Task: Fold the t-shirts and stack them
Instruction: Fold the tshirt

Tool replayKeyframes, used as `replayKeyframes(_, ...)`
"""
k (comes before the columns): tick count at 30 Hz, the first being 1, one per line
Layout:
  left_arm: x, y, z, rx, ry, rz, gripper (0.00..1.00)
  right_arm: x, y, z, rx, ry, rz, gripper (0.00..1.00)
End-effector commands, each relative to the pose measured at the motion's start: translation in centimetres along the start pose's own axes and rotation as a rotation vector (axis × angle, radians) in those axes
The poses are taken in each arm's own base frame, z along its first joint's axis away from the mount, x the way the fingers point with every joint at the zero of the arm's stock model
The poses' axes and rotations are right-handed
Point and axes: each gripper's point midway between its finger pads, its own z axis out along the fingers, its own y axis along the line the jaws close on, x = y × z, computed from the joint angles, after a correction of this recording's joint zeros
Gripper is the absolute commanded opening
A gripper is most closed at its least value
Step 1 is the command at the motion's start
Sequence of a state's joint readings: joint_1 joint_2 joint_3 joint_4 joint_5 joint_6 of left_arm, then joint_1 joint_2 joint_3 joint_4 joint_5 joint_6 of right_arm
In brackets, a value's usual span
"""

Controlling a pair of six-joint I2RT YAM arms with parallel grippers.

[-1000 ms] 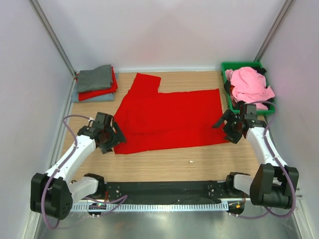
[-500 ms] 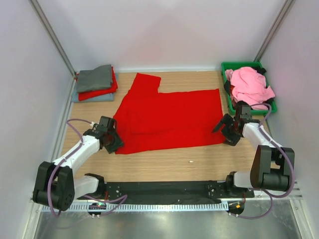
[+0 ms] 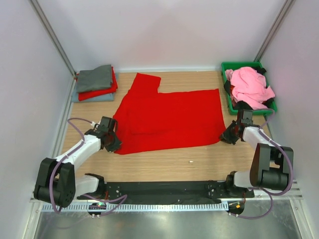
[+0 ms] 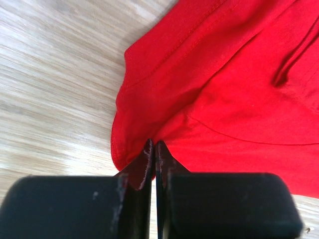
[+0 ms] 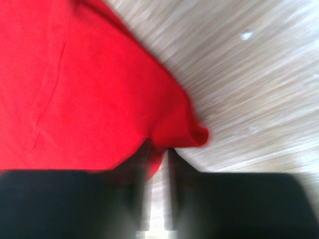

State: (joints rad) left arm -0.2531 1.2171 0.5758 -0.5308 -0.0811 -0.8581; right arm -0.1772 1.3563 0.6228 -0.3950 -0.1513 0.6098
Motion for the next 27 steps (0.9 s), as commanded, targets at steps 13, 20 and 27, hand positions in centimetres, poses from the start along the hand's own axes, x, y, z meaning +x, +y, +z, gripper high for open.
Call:
replayKeyframes(13, -4.3, 1.9, -3.0, -0.114, -0.074, -0.028, 0.0, 4.2, -2.3, -3.0, 0.033, 0.029, 0.098, 0.04)
replayKeyframes(20, -4.0, -0.4, -5.9, 0.011, -0.034, 0.011, 0.71, 4.6, -1.0, -5.7, -0.034, 0.023, 0.113, 0.67)
replayKeyframes(27, -5.1, -2.0, -10.8, 0.126, -0.066, 0.205, 0.74, 2.3, 4.6, -11.5, -0.175, -0.133, 0.001, 0.82)
